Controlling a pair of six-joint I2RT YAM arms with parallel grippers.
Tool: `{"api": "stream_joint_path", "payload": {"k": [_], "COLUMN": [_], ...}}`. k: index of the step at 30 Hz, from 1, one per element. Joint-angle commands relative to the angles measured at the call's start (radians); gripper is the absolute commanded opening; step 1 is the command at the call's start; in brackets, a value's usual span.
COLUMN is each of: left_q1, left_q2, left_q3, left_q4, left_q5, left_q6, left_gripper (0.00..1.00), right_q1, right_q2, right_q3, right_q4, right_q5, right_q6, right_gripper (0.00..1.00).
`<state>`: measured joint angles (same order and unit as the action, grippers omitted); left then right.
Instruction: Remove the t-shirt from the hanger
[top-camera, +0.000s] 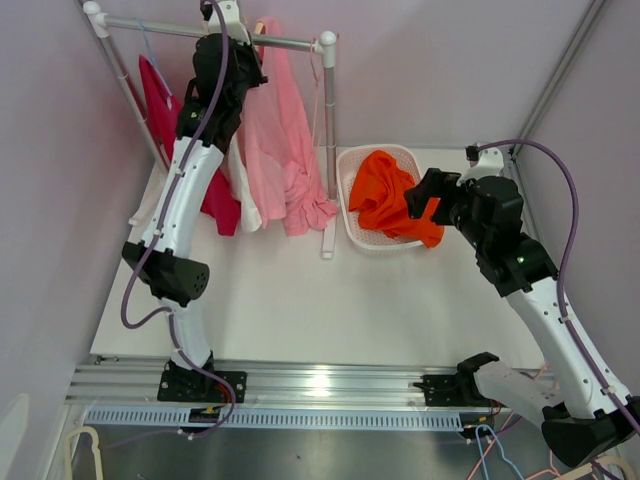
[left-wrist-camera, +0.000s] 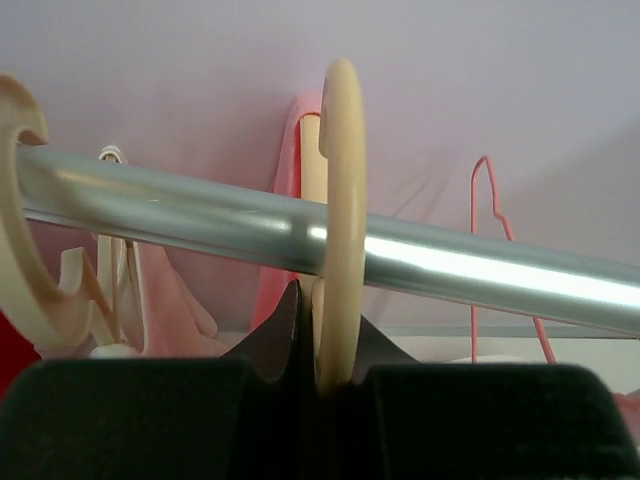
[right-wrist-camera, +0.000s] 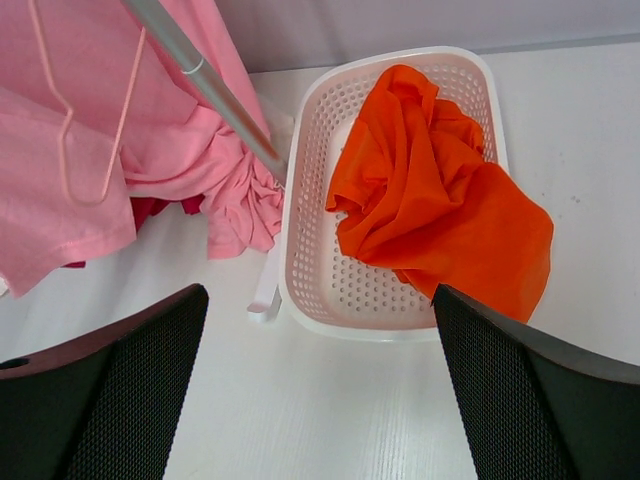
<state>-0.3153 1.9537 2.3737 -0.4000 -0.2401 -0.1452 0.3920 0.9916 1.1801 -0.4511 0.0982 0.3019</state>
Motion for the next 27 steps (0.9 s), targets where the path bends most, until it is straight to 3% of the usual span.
{"api": "stream_joint_path", "payload": {"k": [1,3,5,6,10,13,19,23,27], "left_q1": [0.002,0.001,-0.001,-0.002,-0.021,-0.022,-0.036,-0.126,-0.229], "left_q2": [-0.114,-0.151,-0.215,-0.248,-0.442,-0.483,-0.464,-0.544,-0.630], "left_q3": [0.065,0.030,-0.017,-0.113,-0.352,-0.306,-0.199,-0.266,-0.382], "left_q4": [0.037,-0.008,-0.052,-0.053,0.102,0.066,-0.233,-0.336,-0.408], "left_q5": [-0.004,-0.027,-0.042,-0.051,-0.012,-0.007,-0.027,-0.242,-0.318], "left_q6": [0.000,-0.040,-0.092,-0.103,-0.082,-0.103,-0.215,-0.283,-0.367], "left_gripper": [0.01,0.01,0.01,0.01,0.01,0.01,0.00,0.01,0.01], "right_q1": [-0.004,-0.002,0.014,0.025,0.148,0.260,0.442,0.597,0.731], "right_q2": [-0.011,-0.013,-0.019,-0.024,-0.057,-0.035,0.027,0.074,0.166], "right_q3": [0.018,0.006,-0.022,-0.034,-0.103,-0.085,-0.057,-0.077,-0.083], "right_q4": [0.012,0.046,0.109,0.133,0.268,0.255,0.302,0.419,0.604], "right_q5": [-0.046,-0.093,-0.239,-0.274,-0.353,-0.339,-0.367,-0.373,-0.293], "right_q6": [-0.004,-0.010,-0.032,-0.037,-0.099,-0.145,-0.202,-0.290,-0.297], "right_gripper": [0.99,0.99,0.99,0.99,0.99,0.99,0.99,0.99,1.00]}}
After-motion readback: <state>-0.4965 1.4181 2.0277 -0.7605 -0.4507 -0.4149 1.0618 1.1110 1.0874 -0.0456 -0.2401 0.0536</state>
